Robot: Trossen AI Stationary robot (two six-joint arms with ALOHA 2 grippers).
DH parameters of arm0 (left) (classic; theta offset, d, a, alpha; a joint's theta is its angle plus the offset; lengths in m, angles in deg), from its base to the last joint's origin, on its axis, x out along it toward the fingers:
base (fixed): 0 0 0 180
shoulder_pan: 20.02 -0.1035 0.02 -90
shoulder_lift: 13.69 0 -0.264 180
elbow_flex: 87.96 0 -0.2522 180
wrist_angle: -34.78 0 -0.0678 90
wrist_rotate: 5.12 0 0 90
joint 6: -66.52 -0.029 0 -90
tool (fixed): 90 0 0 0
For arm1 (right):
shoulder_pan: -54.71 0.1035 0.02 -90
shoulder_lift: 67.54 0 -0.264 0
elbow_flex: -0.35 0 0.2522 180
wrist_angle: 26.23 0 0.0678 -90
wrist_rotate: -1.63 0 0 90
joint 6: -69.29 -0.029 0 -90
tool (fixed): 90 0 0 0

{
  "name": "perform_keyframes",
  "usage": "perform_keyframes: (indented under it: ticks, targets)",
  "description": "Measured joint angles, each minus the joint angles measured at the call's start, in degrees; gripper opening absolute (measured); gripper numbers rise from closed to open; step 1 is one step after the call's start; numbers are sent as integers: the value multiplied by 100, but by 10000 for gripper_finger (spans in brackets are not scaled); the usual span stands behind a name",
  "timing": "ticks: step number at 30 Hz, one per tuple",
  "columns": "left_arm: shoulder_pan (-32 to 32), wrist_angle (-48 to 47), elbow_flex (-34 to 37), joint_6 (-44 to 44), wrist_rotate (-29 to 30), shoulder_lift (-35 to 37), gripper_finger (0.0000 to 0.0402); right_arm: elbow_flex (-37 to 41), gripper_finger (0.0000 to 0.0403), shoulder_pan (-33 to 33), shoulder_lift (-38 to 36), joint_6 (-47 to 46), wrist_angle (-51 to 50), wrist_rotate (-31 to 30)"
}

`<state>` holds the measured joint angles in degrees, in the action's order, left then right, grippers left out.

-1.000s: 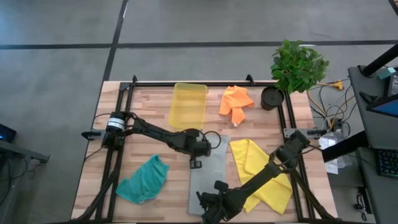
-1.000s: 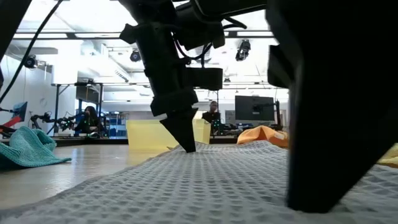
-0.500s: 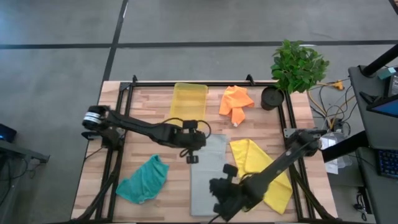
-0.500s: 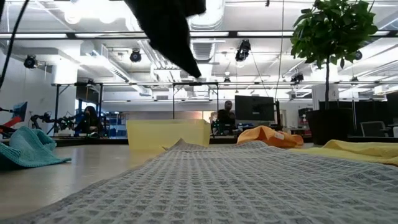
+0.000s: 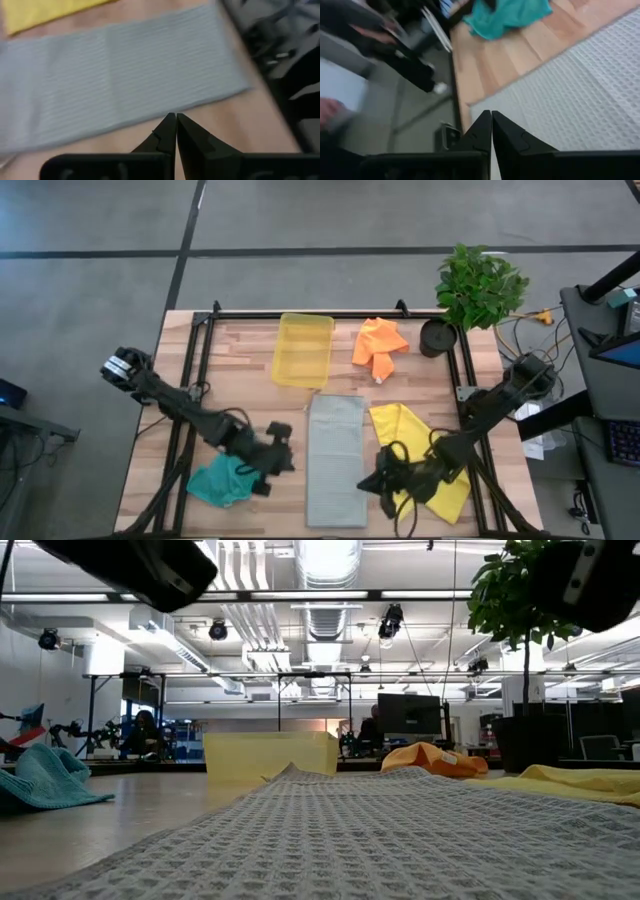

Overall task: Fold microfiber towels
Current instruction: Fold the gray microfiber cloth

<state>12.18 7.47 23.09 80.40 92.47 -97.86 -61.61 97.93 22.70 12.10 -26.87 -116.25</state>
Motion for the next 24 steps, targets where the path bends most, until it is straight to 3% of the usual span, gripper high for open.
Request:
perform_keyframes:
  ticks: [4, 15, 19, 24]
  targets:
    - [444, 771, 108, 234, 40, -287, 0, 634, 9, 6, -103, -354, 815, -1]
    - [709, 797, -698, 86, -47, -1431, 5, 892, 9, 23, -46, 188, 1003, 733]
    - [690, 842, -963, -142, -175, -1746, 47, 892, 9, 41, -52, 351, 986, 827]
    - [687, 831, -1289, -385, -279, -2202, 128, 892, 9, 55, -53, 429, 971, 1015]
